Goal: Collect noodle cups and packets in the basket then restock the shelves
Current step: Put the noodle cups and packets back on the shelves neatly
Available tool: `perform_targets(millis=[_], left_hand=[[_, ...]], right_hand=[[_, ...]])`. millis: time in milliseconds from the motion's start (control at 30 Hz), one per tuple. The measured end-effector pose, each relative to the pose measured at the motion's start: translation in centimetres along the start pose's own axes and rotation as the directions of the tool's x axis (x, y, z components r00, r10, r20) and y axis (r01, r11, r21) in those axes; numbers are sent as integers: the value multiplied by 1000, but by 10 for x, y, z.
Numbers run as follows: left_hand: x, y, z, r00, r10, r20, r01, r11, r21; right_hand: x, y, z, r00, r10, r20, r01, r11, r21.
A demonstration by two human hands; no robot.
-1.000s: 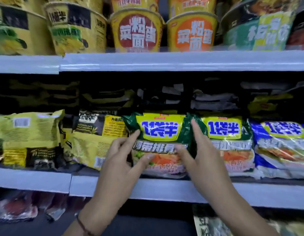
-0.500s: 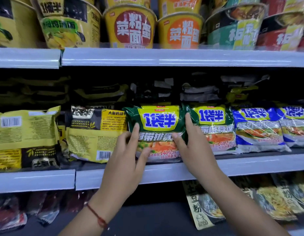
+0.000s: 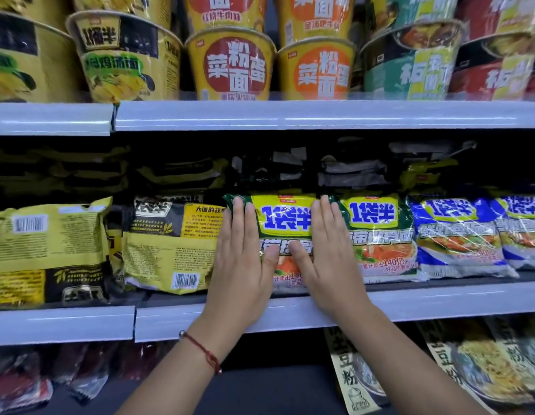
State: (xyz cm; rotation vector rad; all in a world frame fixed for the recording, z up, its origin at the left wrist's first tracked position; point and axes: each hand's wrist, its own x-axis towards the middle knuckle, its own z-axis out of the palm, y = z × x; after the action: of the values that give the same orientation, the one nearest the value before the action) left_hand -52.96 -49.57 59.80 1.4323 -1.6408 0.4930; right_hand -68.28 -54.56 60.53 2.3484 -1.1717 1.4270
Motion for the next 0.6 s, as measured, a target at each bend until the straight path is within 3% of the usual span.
perform_targets(millis=[267, 500, 600], left_hand=[[-1, 13, 7, 996, -84, 0, 84, 994, -69], [-2, 22, 2, 990, -109, -91, 103, 993, -60], [-8, 28, -20, 981, -49, -190, 38, 997, -60]], right_hand=[[0, 2, -8, 1000, -23, 14, 22, 995, 96], [-8, -29, -21, 991, -130, -38, 136, 952, 275], [-20, -47, -36, 980, -188, -67, 200, 901, 385]])
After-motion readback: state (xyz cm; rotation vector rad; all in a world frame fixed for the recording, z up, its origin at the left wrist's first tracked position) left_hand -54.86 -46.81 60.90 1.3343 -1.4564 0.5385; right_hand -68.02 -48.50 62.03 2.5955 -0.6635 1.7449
